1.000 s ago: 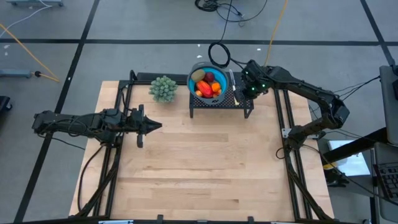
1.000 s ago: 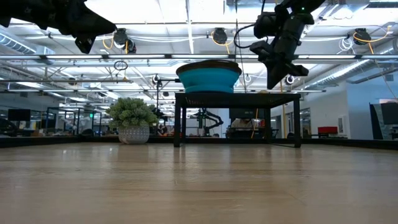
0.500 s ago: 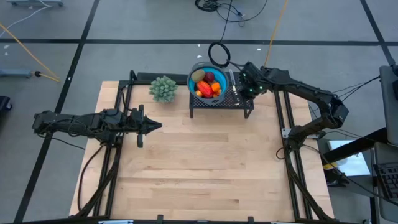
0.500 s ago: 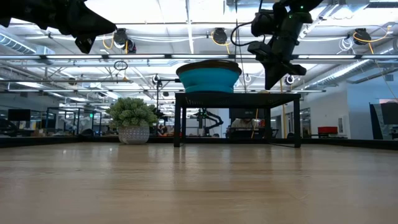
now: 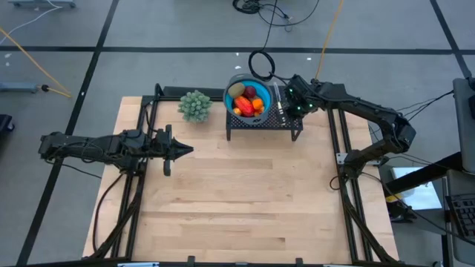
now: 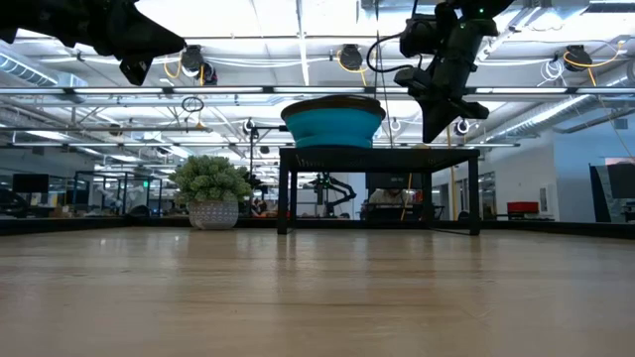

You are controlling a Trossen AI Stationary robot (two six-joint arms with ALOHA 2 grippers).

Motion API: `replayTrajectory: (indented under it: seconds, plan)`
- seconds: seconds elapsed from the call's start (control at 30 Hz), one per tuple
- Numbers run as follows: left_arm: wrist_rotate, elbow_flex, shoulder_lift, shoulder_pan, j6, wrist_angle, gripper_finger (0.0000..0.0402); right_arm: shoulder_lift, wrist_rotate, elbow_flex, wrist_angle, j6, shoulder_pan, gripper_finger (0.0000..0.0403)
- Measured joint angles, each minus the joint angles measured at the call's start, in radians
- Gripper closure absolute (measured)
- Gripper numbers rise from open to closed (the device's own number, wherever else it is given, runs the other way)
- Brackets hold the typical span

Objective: Pick & Place Fruit
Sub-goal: Put the yellow table knife on the shelf

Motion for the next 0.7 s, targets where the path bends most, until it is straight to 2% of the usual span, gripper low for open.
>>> replayTrajectory:
  seconds: [0.7]
  plan:
    - [0.0,0.0,0.0,0.0,-0.013,0.0,0.0382,0.0,0.062,0.0,0.008,-0.015,0.016,0.0403]
